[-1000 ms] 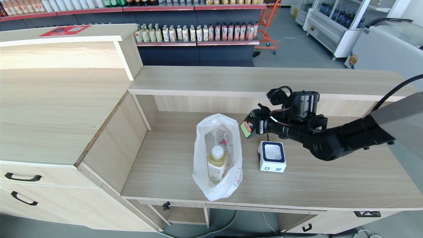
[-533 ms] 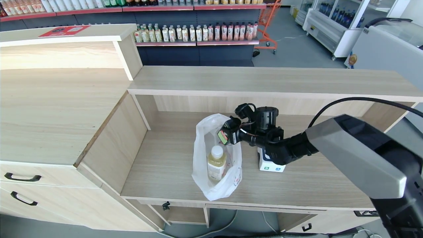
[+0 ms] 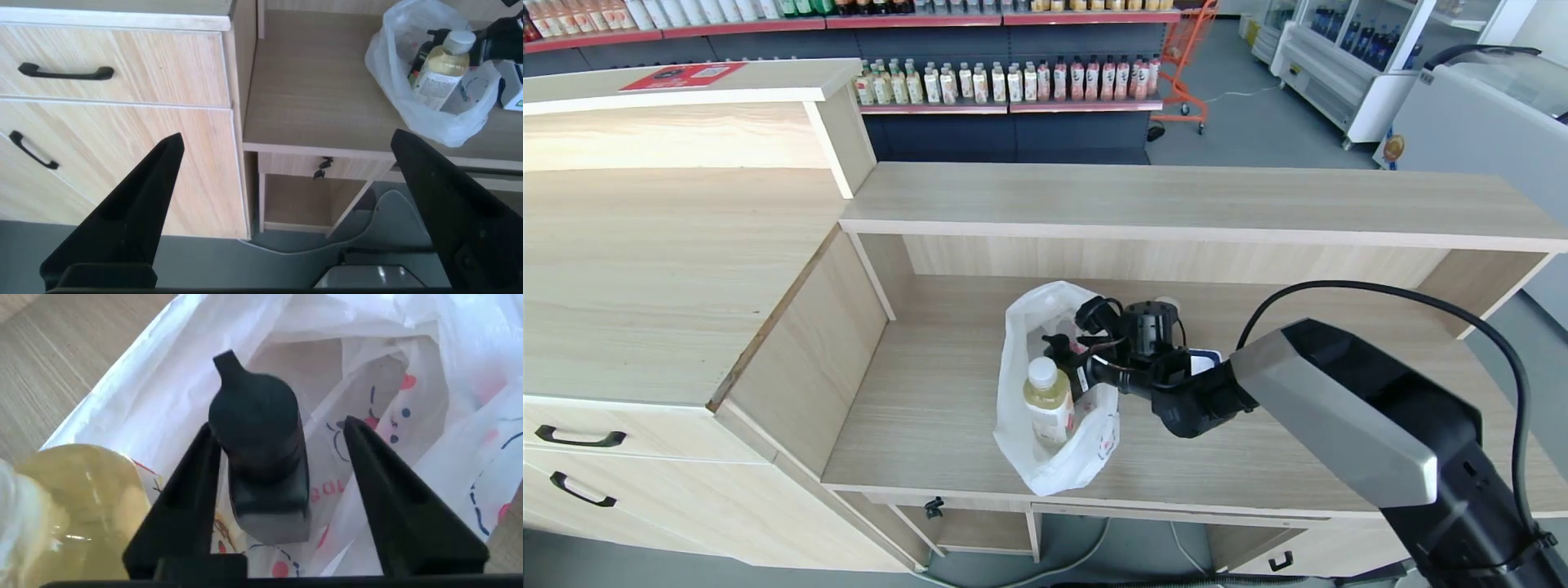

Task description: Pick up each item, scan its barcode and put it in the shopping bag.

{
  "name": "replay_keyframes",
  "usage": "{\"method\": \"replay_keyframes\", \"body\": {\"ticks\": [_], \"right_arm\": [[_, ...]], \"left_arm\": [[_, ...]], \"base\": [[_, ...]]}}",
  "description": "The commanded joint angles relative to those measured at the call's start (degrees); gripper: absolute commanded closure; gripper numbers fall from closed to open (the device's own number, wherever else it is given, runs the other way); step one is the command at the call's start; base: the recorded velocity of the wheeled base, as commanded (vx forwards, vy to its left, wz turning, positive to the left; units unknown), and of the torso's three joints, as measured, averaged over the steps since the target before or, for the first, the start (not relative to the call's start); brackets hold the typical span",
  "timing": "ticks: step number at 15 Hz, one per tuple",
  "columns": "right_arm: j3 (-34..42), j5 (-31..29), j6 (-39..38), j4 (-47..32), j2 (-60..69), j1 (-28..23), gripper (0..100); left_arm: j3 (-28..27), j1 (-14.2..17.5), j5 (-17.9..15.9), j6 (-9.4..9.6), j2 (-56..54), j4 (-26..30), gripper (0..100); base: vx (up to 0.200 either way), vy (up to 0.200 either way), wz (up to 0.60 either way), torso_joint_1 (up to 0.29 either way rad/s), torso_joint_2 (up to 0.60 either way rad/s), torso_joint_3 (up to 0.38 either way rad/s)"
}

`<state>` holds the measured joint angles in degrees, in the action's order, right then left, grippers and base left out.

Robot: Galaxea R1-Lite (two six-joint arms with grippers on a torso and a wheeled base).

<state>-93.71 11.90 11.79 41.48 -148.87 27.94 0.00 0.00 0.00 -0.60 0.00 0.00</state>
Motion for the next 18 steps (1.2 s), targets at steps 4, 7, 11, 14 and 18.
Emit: {"method": "replay_keyframes", "body": {"ticks": [4, 7, 11, 14, 18], "right_arm": [[1.7, 0.0, -7.2, 0.0, 6.0, -1.2, 0], [11.4, 0.1, -16.2, -0.1, 17.8, -4.2, 0], [30.1, 0.2, -17.9, 0.0, 34.2, -11.4, 0], [44.5, 0.2, -18.9, -5.8, 55.3, -13.5, 0], [64.2, -7.2, -15.4, -23.4, 90.2, -17.0, 0]], "left_arm": [[0.0, 0.0, 0.0, -0.02, 0.1, 0.0, 0], [0.0, 0.0, 0.0, -0.02, 0.1, 0.0, 0], [0.0, 0.0, 0.0, -0.02, 0.1, 0.0, 0], [0.0, 0.0, 0.0, -0.02, 0.1, 0.0, 0], [0.0, 0.0, 0.0, -0.02, 0.1, 0.0, 0]], "base": [[0.000, 0.000, 0.00, 0.000, 0.00, 0.000], [0.000, 0.000, 0.00, 0.000, 0.00, 0.000], [0.000, 0.000, 0.00, 0.000, 0.00, 0.000], [0.000, 0.000, 0.00, 0.000, 0.00, 0.000], [0.000, 0.000, 0.00, 0.000, 0.00, 0.000]]}}
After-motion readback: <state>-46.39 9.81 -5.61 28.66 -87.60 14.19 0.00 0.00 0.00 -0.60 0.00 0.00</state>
